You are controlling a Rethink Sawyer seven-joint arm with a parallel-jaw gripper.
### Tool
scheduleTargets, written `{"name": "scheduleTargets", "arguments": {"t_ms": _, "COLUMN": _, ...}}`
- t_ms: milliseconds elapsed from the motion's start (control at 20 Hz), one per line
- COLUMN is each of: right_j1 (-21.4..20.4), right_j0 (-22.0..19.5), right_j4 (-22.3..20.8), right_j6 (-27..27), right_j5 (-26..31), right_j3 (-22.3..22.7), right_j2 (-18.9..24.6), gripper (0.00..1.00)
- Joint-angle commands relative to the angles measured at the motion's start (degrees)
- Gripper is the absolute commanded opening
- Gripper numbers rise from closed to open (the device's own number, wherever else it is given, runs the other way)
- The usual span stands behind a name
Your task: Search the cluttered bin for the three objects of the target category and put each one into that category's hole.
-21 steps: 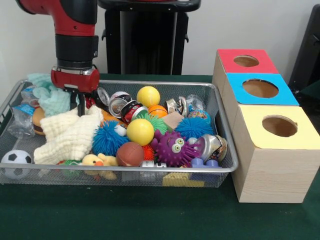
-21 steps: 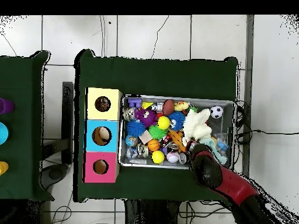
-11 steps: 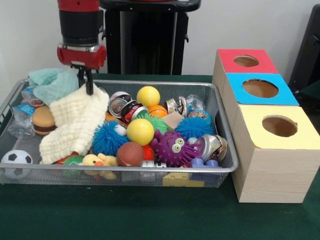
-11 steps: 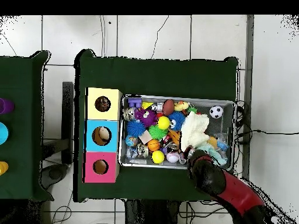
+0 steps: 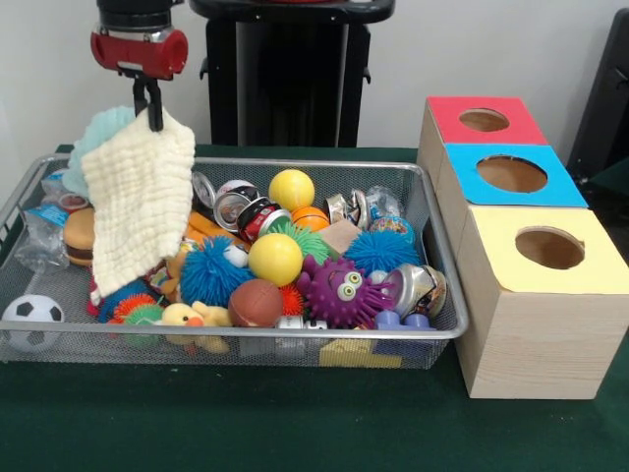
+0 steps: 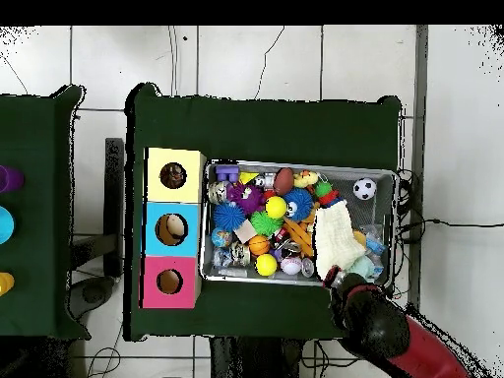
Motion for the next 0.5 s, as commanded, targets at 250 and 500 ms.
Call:
{"name": "scheduleTargets", "arguments": {"t_ms": 250, "right_j1": -2.16, "right_j0": -3.26, "right_j4": 2.34, "right_j6": 8.71, "right_j5": 3.34, "right_j3": 5.77, "right_j2": 5.86, "gripper": 0.00}}
{"name": "scheduleTargets", "arguments": {"t_ms": 500, "right_j1": -5.46, "right_j0": -2.77, "right_j4": 3.81, "right_j6": 8.32, "right_j5": 6.87, "right_j3": 5.88, "right_j2": 5.77, "gripper": 0.00}}
